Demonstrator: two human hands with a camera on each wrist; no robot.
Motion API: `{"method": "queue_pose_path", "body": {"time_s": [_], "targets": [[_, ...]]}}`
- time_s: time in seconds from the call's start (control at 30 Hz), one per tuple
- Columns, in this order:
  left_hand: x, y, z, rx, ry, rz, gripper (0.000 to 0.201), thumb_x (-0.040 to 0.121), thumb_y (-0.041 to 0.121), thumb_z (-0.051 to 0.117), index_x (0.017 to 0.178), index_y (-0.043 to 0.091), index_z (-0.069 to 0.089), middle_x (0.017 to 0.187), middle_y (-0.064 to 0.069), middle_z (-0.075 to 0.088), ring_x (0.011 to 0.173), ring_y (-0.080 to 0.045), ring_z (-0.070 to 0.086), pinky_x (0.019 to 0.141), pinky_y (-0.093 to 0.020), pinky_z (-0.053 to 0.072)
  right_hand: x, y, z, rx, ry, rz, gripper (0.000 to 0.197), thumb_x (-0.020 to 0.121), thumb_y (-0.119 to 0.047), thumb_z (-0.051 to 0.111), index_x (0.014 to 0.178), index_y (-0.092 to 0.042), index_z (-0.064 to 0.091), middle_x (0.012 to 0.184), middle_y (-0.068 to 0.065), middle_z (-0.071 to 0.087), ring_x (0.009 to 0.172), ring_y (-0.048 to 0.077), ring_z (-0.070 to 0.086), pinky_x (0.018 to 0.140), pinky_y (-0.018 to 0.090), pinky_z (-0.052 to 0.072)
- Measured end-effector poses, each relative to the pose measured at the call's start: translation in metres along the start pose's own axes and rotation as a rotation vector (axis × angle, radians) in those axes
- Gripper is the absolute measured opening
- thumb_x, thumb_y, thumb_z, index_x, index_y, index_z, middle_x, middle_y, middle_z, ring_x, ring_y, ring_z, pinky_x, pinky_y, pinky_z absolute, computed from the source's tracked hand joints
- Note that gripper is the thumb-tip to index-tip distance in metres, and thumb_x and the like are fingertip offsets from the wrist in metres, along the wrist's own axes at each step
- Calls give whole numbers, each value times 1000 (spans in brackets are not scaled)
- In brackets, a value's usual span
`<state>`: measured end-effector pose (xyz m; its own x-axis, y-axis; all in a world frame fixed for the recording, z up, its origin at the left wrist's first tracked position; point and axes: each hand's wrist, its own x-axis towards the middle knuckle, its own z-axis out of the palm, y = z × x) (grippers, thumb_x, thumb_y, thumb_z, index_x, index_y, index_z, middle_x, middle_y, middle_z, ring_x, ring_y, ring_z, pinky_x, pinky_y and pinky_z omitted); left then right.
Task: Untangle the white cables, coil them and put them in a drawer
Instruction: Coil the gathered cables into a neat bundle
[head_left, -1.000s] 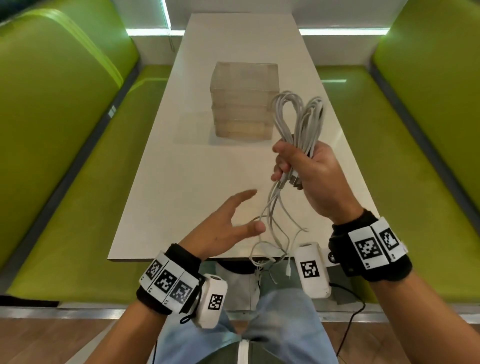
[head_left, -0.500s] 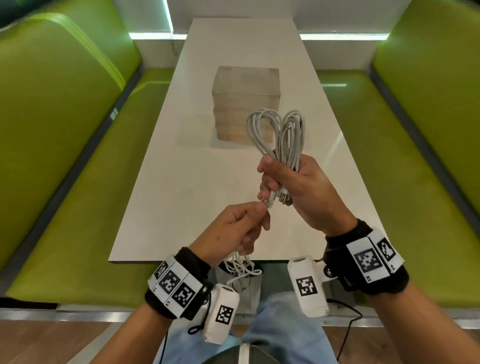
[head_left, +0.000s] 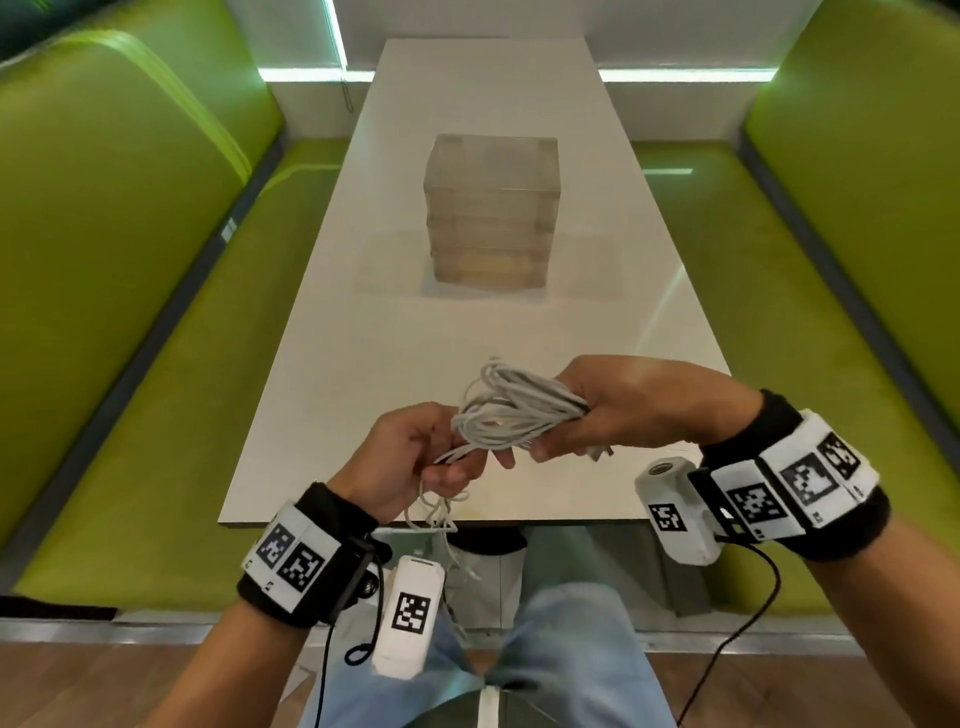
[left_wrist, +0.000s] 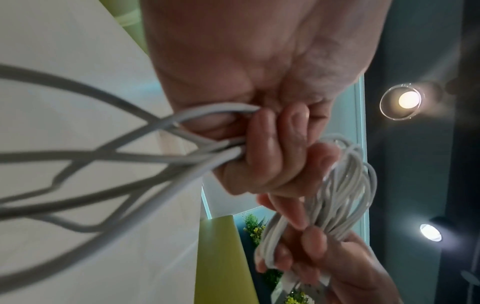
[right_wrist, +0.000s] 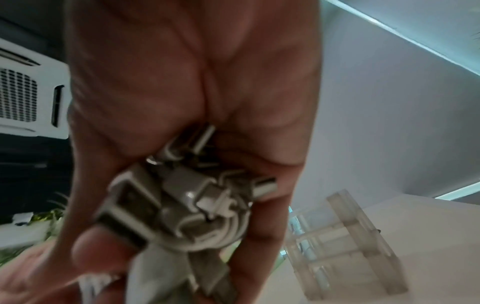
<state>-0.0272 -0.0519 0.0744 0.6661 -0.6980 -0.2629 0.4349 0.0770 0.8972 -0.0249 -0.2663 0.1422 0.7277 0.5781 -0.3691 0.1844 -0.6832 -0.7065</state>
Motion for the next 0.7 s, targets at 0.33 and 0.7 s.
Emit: {"method": "queue_pose_path", "body": {"time_s": [0.33, 0.7], "targets": [[6, 8, 3, 227, -223, -312, 123, 60, 93, 16, 107, -10, 64, 94, -29, 69, 76, -34, 67, 76, -40, 54, 17, -6, 29, -560, -43, -75, 11, 88, -17, 58, 90, -21, 67, 79, -12, 40, 80, 10, 41, 69, 26, 39], [-1, -3, 22, 502, -177, -192, 22, 92, 20, 59, 78, 3, 64, 50, 1, 51, 42, -14, 44, 45, -20, 38, 12, 0, 27, -113, -334, 65, 14, 76, -28, 75, 88, -21, 71, 57, -10, 59, 47, 1, 48, 49, 15, 36]]}}
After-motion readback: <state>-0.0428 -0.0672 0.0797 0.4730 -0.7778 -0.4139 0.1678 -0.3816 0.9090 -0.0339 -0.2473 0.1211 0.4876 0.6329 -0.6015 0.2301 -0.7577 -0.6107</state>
